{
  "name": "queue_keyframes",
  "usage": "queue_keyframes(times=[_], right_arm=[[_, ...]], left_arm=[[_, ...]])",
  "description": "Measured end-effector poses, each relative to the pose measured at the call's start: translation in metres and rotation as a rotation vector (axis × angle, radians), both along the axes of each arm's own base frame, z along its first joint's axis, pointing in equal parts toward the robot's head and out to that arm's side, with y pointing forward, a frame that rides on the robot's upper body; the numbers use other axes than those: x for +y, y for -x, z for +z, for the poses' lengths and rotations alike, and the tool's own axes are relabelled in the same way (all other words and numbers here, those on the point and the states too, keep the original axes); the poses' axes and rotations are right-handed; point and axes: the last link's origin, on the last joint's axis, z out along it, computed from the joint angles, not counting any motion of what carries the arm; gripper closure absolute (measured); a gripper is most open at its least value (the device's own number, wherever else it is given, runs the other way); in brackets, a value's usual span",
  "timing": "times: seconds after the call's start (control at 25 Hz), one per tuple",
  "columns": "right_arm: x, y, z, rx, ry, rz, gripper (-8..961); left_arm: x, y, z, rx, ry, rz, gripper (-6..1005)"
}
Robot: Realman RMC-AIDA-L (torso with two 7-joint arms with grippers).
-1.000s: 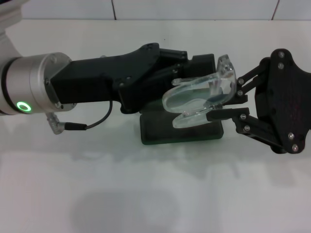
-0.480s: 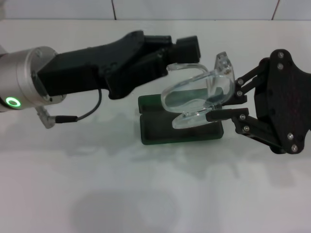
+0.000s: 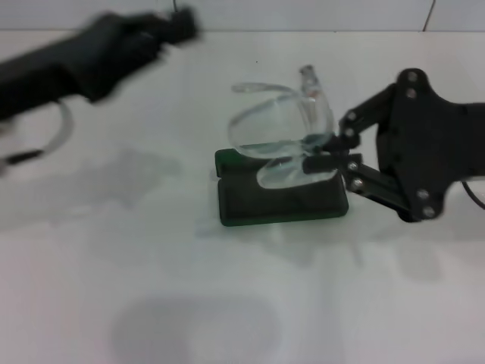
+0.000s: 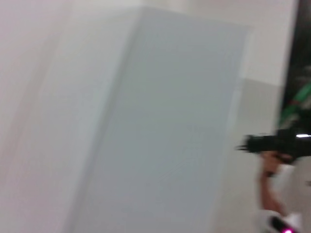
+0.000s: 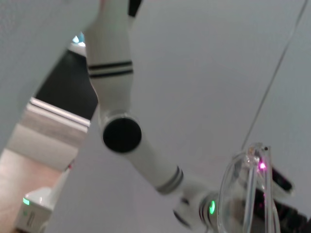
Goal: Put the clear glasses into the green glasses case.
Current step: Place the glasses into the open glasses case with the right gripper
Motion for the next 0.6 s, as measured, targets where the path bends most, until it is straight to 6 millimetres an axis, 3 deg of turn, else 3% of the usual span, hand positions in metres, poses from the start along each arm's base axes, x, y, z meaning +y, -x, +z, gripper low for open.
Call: queue_keyframes(times=[0.16, 0.32, 0.6], right_arm=[[0.007, 0.01, 0.0, -0.108, -0.008, -0.065, 897], [0.012, 0.03, 0.005, -0.251, -0.019, -0.141, 897], [0.024, 0.068, 0.008, -0.501, 0.019, -0.272, 896]], left_arm=[[0.0, 0.035, 0.036, 0.024, -0.145, 0.121, 942], [-0.013, 0.059, 0.062, 0.053, -0.259, 0.2, 942], [-0.03, 0.077, 0.068, 0.069, -0.285, 0.261, 942]])
